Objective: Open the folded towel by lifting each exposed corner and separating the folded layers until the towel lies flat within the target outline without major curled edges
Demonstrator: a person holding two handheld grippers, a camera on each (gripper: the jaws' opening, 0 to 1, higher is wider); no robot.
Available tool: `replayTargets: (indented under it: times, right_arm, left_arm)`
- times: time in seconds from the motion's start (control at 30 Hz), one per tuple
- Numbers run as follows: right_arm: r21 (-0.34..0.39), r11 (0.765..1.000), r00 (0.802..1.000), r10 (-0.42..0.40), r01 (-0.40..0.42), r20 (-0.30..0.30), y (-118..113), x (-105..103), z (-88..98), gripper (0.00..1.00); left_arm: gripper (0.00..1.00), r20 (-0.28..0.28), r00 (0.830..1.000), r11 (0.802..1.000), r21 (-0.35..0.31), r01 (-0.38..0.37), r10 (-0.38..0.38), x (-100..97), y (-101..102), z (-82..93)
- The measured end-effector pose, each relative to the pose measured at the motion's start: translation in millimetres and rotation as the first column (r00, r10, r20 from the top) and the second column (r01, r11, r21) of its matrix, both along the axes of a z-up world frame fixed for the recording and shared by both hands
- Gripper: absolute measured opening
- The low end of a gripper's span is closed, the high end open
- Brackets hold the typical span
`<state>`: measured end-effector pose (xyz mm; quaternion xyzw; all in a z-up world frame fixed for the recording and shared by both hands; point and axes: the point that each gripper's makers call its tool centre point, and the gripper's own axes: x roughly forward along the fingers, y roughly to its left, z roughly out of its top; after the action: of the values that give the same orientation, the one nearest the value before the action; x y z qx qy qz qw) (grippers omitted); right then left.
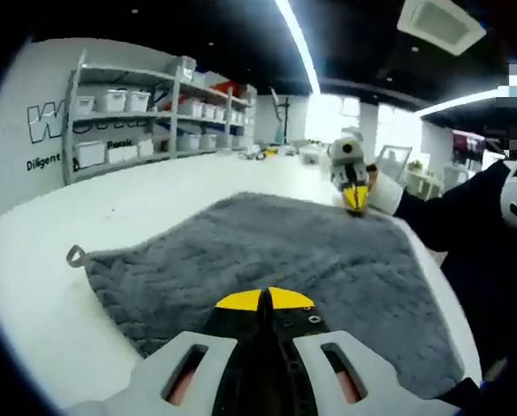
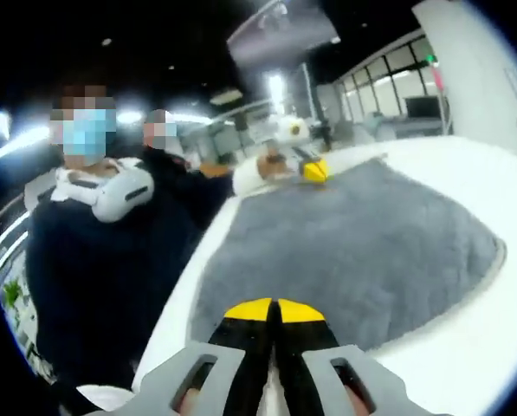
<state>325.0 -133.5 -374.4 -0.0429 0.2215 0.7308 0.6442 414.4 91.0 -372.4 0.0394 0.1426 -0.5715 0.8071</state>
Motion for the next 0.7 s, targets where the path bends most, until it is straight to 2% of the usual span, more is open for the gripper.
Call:
replayTargets:
  times: [0.07, 0.13, 0.23, 0.37, 0.4, 0.43, 0.47, 0.5, 0.57, 0.6, 0.7]
  right_arm:
    - [0.009, 0.998, 0.998, 0.068, -0.068, -0.007, 4, -15, 2.0, 0.00]
    - [0.012, 0.987, 0.987, 0.160, -0.160, 0.028, 10, -34, -1.1, 0.00]
    - [0.003, 0.984, 0.984, 0.177, -0.177, 0.019, 17, -41, -7.0, 0.00]
    - [-0.086, 0.966, 0.970, 0.244, -0.245, -0.017, 24, -65, -29.5, 0.00]
    - [-0.119, 0.961, 0.968, 0.248, -0.250, -0.035, 24, -69, -37.0, 0.00]
    - [-0.148, 0.964, 0.975, 0.215, -0.221, -0.054, 26, -66, -44.3, 0.00]
    - [-0.113, 0.969, 0.974, 0.209, -0.218, -0.086, 30, -68, -39.8, 0.00]
    - [-0.135, 0.969, 0.973, 0.189, -0.207, -0.135, 29, -68, -40.0, 0.00]
    - [-0.128, 0.971, 0.973, 0.184, -0.202, -0.142, 31, -72, -41.3, 0.00]
    - [-0.128, 0.971, 0.972, 0.185, -0.204, -0.143, 32, -74, -41.3, 0.00]
    - [-0.127, 0.971, 0.969, 0.183, -0.205, -0.164, 31, -80, -41.3, 0.00]
  left_arm:
    - [0.00, 0.022, 1.000, 1.000, 0.008, 0.021, -0.021, -5.5, -4, 2.2]
    - [0.00, 0.049, 0.996, 0.997, 0.021, 0.074, -0.075, -17.2, -10, 1.5]
    - [0.00, 0.040, 0.991, 0.991, 0.034, 0.126, -0.128, -27.2, -17, -4.6]
    - [0.00, 0.031, 0.986, 0.984, 0.076, 0.159, -0.162, -33.7, -19, -17.0]
    - [0.00, 0.028, 0.985, 0.983, 0.078, 0.165, -0.168, -34.9, -20, -17.8]
    - [0.00, 0.024, 0.985, 0.982, 0.083, 0.170, -0.173, -36.0, -20, -19.3]
    - [0.00, 0.021, 0.984, 0.980, 0.100, 0.174, -0.176, -36.9, -20, -22.7]
    - [0.00, 0.022, 0.985, 0.976, 0.139, 0.169, -0.174, -36.1, -17, -29.2]
    - [0.00, 0.083, 0.983, 0.966, 0.214, 0.142, -0.163, -30.8, -15, -38.8]
    - [0.00, 0.095, 0.980, 0.968, 0.197, 0.153, -0.174, -33.8, -18, -36.8]
    - [0.00, 0.085, 0.983, 0.967, 0.211, 0.144, -0.165, -33.9, -17, -36.4]
